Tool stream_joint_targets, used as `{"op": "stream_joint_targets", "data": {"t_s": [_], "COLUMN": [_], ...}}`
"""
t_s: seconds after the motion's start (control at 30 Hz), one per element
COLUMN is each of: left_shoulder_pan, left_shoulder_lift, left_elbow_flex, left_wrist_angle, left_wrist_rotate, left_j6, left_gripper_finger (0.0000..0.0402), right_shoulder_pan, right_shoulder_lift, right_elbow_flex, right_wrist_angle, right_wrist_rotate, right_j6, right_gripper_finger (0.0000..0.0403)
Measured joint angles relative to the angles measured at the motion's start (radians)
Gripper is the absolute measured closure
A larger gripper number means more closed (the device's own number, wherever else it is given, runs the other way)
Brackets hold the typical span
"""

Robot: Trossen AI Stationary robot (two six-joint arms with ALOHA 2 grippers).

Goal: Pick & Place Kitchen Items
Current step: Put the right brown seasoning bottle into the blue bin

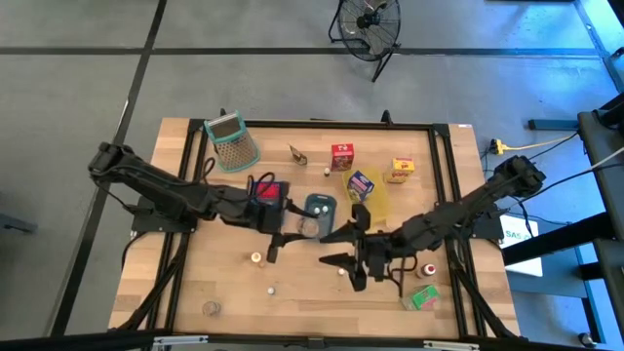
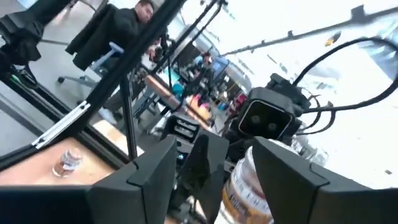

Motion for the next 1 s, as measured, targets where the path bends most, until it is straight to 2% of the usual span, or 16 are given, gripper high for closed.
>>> {"op": "stream_joint_targets", "data": {"t_s": [0.07, 0.2, 0.3, 0.5, 0.8, 1.0], "left_shoulder_pan": [-0.01, -0.026, -0.038, -0.046, -0.046, -0.046], "left_shoulder_lift": [-0.008, -0.01, -0.011, -0.011, -0.011, -0.011], "left_elbow_flex": [0.0, 0.0, 0.0, 0.0, 0.0, 0.0], "left_wrist_angle": [0.001, 0.002, 0.025, 0.047, 0.048, 0.062], "left_wrist_rotate": [-0.016, -0.029, -0.029, -0.028, -0.028, -0.028], "left_j6": [0.01, 0.018, 0.035, 0.052, 0.052, 0.062], "left_gripper_finger": [0.0213, 0.0213, 0.0213, 0.0213, 0.0213, 0.0213], "right_shoulder_pan": [0.016, 0.041, 0.039, -0.006, -0.046, -0.087], "right_shoulder_lift": [0.0, 0.0, 0.0, 0.0, 0.0, 0.0], "right_elbow_flex": [0.0, 0.0, 0.0, 0.0, 0.0, 0.0], "right_wrist_angle": [0.032, 0.091, 0.096, 0.088, 0.088, 0.086], "right_wrist_rotate": [0.021, 0.146, 0.172, 0.116, 0.106, -0.008], "right_j6": [-0.031, -0.075, -0.057, 0.041, 0.14, 0.199], "right_gripper_finger": [0.019, 0.019, 0.019, 0.0184, 0.0121, 0.0105]}}
